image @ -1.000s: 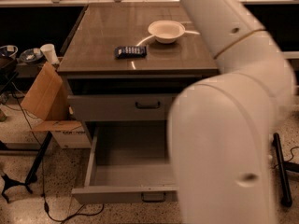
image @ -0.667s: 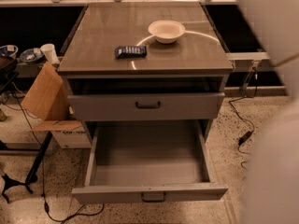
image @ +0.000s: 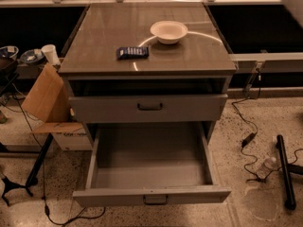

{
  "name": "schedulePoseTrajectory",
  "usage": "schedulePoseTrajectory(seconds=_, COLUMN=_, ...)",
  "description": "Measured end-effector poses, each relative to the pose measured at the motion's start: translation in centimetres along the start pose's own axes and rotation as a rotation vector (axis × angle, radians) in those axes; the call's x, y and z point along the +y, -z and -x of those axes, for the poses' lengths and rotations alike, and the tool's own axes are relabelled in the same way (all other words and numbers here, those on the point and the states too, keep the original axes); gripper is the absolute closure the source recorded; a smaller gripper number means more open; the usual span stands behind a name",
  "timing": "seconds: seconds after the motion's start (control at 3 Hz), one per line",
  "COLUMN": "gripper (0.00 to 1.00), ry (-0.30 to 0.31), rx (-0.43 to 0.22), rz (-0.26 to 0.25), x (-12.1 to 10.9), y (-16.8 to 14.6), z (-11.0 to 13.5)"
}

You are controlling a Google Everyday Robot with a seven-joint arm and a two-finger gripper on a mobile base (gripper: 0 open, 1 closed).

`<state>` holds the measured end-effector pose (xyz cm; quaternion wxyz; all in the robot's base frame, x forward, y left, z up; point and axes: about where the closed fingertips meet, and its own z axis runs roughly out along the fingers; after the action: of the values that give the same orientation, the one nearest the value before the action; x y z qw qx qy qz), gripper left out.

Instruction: Place pepsi can into middle drawer

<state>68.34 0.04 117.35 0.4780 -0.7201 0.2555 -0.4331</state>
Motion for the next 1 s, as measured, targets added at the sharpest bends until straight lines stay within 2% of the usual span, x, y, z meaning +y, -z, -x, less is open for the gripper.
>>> schedulePoseTrajectory(seconds=0.33, gripper=1.0, ry=-0.004, rx=-0.19, rz=0.113, x=9.3, y=-1.8, z=8.2)
schedulePoseTrajectory(seconds=0.67, gripper=1.0, ry=0.013, rx=-0.333, rz=0.302, x=19.7, y=-1.9, z=14.4)
schedulePoseTrajectory(seconds=1.0, gripper=1.0, ry=-0.007, rx=-0.346, rz=0.421, x=25.5, y=2.3, z=17.3)
